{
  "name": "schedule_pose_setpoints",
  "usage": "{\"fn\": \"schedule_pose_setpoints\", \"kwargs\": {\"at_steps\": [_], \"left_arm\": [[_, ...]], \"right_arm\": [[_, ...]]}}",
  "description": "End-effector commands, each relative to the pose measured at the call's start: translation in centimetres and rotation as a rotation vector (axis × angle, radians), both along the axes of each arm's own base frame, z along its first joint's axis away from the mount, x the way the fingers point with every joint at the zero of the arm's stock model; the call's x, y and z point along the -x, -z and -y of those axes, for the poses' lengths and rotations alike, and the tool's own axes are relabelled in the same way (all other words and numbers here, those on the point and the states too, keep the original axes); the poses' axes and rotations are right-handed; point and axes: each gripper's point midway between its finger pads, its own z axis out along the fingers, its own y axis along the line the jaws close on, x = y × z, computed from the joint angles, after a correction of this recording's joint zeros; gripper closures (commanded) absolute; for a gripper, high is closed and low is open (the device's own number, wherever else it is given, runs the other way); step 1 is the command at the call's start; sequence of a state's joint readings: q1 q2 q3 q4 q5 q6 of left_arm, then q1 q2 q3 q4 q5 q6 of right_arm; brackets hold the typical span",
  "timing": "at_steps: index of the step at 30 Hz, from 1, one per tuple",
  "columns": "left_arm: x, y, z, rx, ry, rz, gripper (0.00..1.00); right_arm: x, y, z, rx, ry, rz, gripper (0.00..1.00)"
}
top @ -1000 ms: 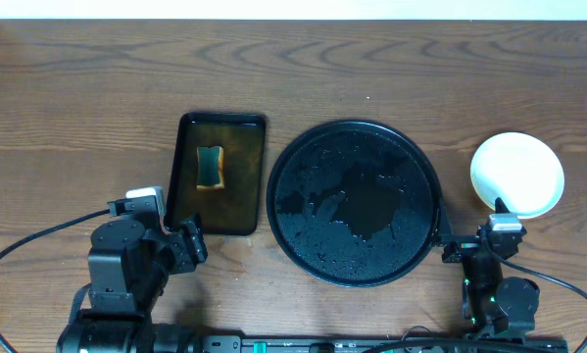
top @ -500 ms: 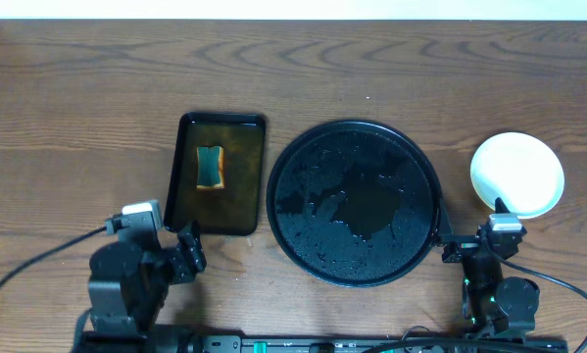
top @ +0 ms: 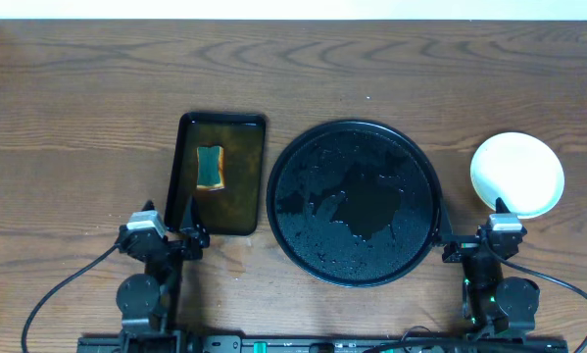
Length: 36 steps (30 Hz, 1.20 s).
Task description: Clean dirty plates on tray and stack at the side
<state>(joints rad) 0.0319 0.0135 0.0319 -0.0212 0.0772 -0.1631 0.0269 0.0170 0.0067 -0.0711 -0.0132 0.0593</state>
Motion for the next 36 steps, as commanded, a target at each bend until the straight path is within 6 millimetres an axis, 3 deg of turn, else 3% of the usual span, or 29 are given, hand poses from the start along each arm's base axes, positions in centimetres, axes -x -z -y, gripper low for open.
{"fn": "schedule_pose_setpoints", "kwargs": {"at_steps": [1,5,36], "left_arm": [[-0.1,0.3,0.0,-0.085,0.011,0.015,0.21],[0.1,2.2,0.1,-0.094,0.017,-0.062,0.21],[0.0,2.6,0.0,-0.094,0.017,-0.082,0.21]], "right_arm": [[0.0,0.1,-0.3,0.012,-0.011,-0.001,0.01],[0.0,0.1,-0.3,0.012,-0.011,-0.001,0.01],[0.0,0.1,-0.3,0.013,-0.011,-0.001,0.01]]}}
